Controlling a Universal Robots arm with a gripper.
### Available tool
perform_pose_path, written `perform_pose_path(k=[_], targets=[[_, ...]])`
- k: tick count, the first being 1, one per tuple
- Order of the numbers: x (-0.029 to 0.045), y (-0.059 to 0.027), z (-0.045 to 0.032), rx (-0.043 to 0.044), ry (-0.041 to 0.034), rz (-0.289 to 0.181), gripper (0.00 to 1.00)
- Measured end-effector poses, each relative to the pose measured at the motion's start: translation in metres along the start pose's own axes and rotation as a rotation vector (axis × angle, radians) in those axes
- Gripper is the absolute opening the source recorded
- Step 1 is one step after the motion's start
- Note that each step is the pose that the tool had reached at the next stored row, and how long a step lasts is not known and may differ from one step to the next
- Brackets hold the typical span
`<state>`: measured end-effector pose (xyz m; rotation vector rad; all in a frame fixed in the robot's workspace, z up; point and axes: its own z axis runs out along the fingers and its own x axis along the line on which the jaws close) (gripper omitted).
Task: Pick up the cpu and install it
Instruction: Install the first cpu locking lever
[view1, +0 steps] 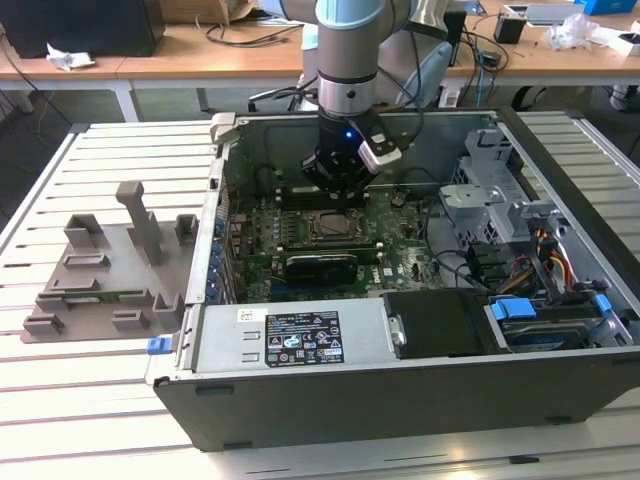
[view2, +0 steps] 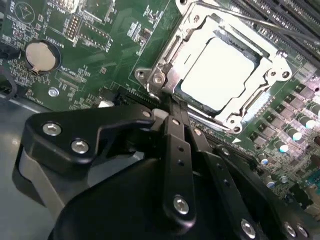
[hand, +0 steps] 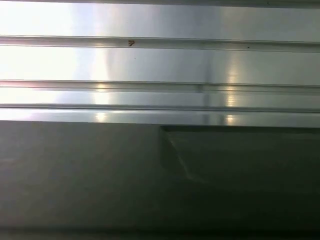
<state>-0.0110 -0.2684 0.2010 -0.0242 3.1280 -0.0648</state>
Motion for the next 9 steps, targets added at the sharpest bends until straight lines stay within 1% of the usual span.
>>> perform_pose_path(k=[1, 2, 4, 5, 6, 7, 9], targets=[[-0.0002, 0.0001, -0.0003, -0.0001, -0.0002, 0.0, 0.11], [-0.0006, 0.0003, -0.0033, -0.0013, -0.0017, 0.0, 0.11], [-0.0004, -0.0004, -0.0123, 0.0016, 0.0, 0.0, 0.11], [-0.0005, -0.0005, -0.015, 0.0022, -0.0002, 0.0, 0.11], [-0.0004, -0.0013, -0.016, 0.0024, -0.0003, 0.0, 0.11], [-0.0004, -0.005, -0.016, 0.0025, -0.0004, 0.0, 0.11], [-0.0002, -0.0177, -0.0155, 0.0037, -0.0001, 0.0, 0.11]])
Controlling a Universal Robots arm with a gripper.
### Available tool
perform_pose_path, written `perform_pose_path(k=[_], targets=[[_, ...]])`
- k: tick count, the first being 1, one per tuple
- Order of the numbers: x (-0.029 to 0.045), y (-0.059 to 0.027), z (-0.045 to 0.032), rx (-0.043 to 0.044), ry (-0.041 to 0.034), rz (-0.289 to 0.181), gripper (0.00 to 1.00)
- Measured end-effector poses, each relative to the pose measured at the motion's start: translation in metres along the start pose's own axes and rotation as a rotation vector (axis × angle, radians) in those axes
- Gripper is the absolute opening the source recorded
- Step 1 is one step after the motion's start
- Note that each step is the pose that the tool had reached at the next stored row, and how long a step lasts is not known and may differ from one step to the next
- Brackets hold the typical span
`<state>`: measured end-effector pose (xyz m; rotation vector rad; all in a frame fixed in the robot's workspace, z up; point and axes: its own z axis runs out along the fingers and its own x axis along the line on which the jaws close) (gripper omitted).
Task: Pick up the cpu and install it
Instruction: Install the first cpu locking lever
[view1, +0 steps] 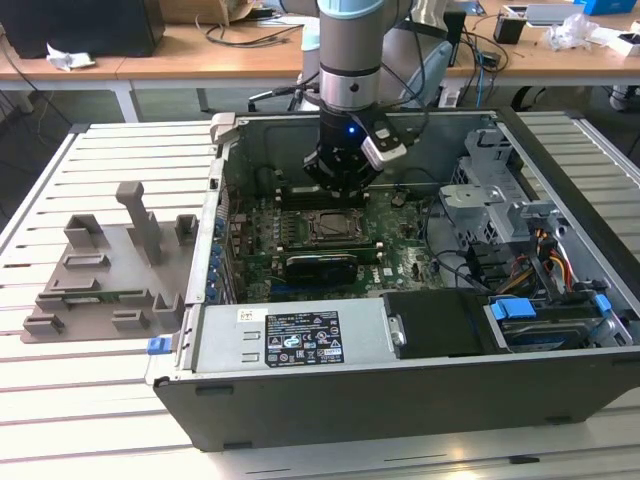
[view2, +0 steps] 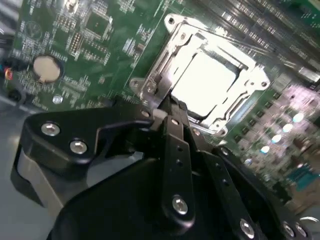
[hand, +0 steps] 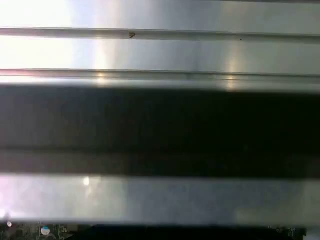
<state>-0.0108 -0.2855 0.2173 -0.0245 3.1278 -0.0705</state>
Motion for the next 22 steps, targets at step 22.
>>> perform_pose_path(k=[22], targets=[[-0.0002, -0.0267, -0.045, 0.0008, 0.0, 0.0, 0.11]])
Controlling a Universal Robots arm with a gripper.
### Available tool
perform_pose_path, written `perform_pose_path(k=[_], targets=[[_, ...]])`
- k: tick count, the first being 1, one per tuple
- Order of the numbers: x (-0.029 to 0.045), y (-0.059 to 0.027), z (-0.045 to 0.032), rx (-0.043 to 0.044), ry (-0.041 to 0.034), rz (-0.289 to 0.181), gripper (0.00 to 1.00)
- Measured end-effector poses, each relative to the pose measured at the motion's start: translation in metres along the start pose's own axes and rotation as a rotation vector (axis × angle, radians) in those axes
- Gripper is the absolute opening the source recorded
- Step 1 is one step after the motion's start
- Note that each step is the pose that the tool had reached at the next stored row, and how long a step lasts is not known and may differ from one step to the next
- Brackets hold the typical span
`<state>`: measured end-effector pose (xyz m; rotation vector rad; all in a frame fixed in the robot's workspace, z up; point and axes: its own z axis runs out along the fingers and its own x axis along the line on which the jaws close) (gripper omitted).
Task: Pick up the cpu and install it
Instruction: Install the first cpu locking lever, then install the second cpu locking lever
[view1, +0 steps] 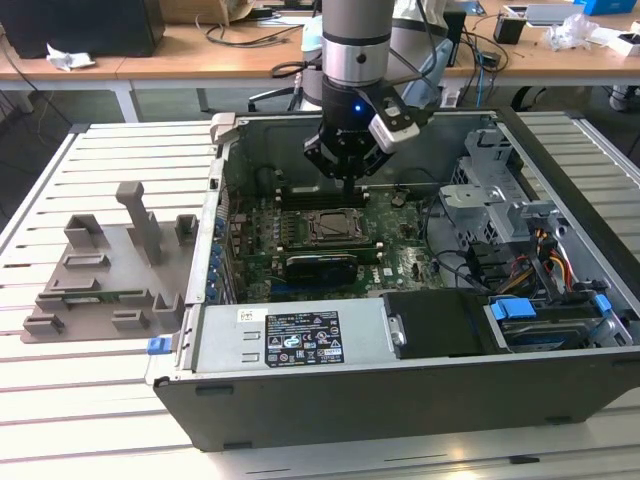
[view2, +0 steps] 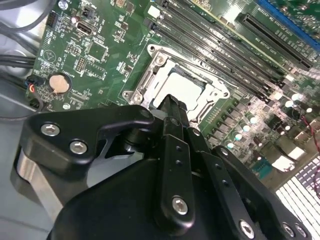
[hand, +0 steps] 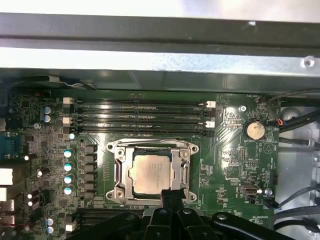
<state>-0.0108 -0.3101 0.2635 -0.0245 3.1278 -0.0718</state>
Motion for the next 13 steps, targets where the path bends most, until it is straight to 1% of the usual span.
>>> perform_pose_path(k=[9, 13], targets=[[0.0, -0.0001, -0.0009, -0.0001, 0.0, 0.0, 0.11], [0.0, -0.0016, -0.0009, -0.0001, 0.0, 0.0, 0.11]])
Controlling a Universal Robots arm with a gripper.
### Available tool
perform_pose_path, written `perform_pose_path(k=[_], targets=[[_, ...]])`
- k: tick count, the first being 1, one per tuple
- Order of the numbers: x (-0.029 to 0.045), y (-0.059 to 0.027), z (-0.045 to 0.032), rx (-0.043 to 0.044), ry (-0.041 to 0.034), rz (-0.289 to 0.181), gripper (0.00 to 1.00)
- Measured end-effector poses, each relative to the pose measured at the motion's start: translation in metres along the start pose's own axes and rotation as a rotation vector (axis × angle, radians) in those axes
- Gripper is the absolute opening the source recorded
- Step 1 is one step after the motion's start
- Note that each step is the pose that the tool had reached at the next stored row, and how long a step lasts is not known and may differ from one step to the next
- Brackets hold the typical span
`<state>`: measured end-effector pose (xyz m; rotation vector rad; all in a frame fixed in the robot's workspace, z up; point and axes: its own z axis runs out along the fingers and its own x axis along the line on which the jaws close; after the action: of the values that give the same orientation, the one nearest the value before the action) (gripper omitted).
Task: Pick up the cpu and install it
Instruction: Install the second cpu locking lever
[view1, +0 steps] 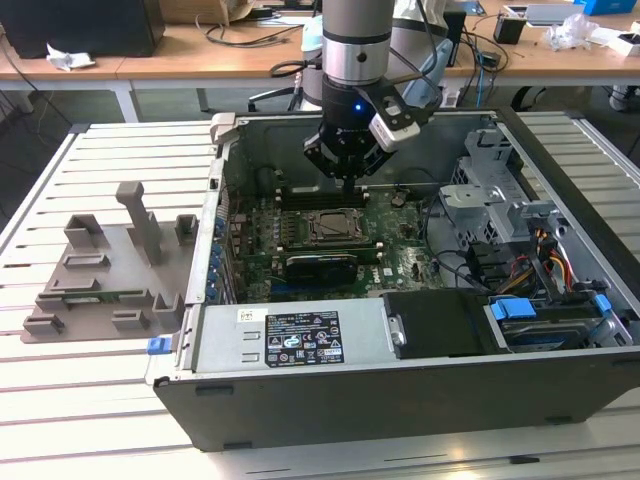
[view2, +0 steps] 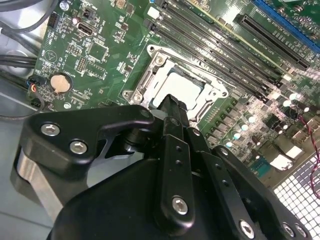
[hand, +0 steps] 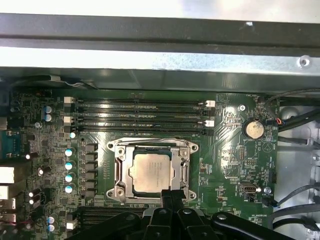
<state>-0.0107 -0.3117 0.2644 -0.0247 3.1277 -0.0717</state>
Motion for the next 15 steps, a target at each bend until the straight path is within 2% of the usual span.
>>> perform_pose_path(k=[3, 7, 8, 9, 10, 11, 13, 15], targets=[[0.0, -0.0016, 0.0001, 0.0, 0.0, 0.0, 0.11], [0.0002, -0.0098, 0.0005, -0.0033, -0.0001, 0.0, 0.11], [0.0003, -0.0184, 0.0011, -0.0054, -0.0002, 0.0, 0.11], [0.0014, -0.0378, 0.003, -0.0122, -0.0002, 0.0, 0.11], [0.0039, -0.0444, 0.0037, -0.0635, -0.0009, 0.001, 0.11], [0.0056, -0.0489, 0.0043, -0.1085, -0.0017, 0.002, 0.11], [0.0062, -0.0491, 0.0048, -0.1262, -0.002, 0.002, 0.11], [0.0066, -0.0491, 0.0051, -0.1481, -0.0023, 0.002, 0.11]])
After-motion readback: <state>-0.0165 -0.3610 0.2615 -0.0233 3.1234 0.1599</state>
